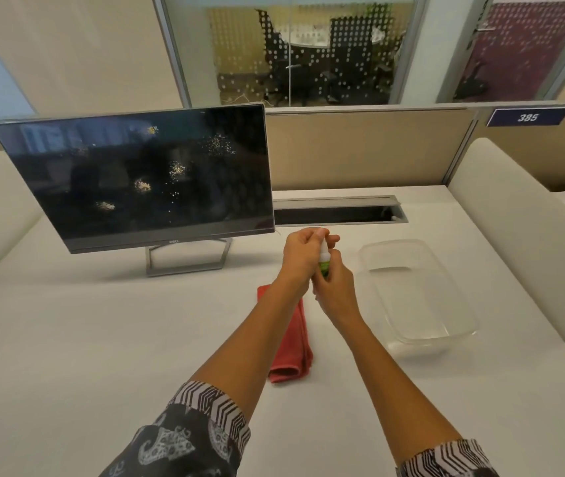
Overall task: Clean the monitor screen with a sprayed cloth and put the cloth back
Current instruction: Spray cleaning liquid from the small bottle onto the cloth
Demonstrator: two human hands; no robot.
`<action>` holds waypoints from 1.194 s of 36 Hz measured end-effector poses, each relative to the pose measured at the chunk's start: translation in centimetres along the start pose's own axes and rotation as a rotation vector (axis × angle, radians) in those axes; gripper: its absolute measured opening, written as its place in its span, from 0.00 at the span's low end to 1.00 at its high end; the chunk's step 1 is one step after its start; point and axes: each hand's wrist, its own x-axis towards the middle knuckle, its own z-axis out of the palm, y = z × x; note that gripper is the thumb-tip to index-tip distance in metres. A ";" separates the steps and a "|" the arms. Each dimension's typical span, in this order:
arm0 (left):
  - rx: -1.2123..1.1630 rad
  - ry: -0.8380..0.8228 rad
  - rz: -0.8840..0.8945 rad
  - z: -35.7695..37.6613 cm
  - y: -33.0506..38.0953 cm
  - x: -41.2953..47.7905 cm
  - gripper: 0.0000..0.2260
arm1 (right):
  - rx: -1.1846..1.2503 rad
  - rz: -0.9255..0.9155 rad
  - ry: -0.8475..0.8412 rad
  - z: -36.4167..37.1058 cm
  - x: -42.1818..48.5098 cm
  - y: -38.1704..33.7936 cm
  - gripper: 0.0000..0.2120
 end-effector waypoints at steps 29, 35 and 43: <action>0.117 0.016 -0.126 -1.3 -3.6 -0.3 0.11 | -0.059 -0.029 0.002 -3.6 -2.8 3.2 0.12; 0.217 -0.116 -0.083 0.2 -9.1 -1.9 0.05 | -0.014 0.016 -0.002 -5.4 -2.3 3.8 0.21; 0.698 -0.170 0.028 3.8 -14.0 -4.0 0.07 | -0.002 0.019 -0.001 -6.6 -3.1 5.4 0.25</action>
